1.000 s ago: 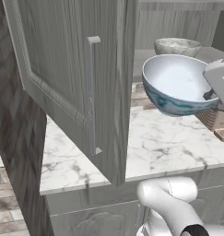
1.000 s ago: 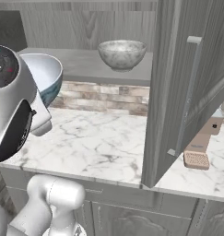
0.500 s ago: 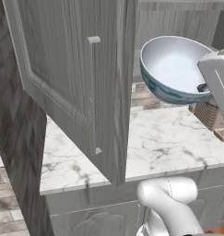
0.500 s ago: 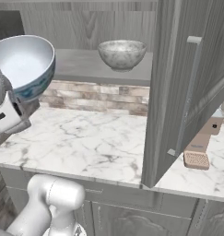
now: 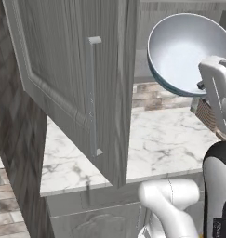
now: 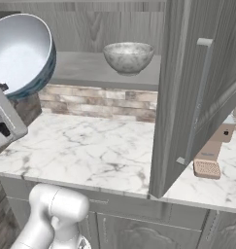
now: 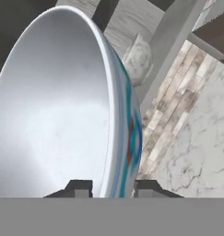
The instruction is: Open the cabinet. Pick the bowls from the counter and place them in the cabinet. Then close the cabinet.
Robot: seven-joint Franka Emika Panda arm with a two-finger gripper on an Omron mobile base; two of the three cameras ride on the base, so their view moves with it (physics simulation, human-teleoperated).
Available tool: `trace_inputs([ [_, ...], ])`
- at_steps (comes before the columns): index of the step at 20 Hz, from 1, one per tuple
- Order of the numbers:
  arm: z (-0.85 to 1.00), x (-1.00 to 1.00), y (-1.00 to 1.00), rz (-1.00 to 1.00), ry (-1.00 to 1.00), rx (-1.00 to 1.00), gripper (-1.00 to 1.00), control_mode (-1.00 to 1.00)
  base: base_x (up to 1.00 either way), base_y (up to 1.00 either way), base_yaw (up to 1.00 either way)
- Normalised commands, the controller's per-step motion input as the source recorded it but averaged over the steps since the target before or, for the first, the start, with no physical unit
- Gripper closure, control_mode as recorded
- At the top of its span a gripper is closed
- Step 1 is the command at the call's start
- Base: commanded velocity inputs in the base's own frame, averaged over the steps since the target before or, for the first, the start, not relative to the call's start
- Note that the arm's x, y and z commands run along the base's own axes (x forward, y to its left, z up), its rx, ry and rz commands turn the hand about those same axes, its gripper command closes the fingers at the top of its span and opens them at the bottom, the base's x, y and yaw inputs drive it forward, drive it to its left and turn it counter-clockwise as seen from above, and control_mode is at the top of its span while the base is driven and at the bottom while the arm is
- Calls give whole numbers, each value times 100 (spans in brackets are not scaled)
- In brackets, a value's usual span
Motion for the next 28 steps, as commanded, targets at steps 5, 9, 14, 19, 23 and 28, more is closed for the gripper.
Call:
trace_inputs([
  [5, 20, 21, 0, 0, -5, 0, 100, -100, 0, 0, 0],
  [9, 19, 32, 0, 0, 15, -1, 100, -100, 0, 0, 0],
  [14, 13, 38, 0, 0, 19, -2, 100, -100, 0, 0, 0],
  [19, 2, 31, 7, 0, 16, 0, 100, -100, 0, 0, 0],
  [23, 0, 27, 8, 0, 7, 0, 100, -100, 0, 0, 0],
  [28, 0, 20, 5, 0, 0, 0, 100, -100, 0, 0, 0],
])
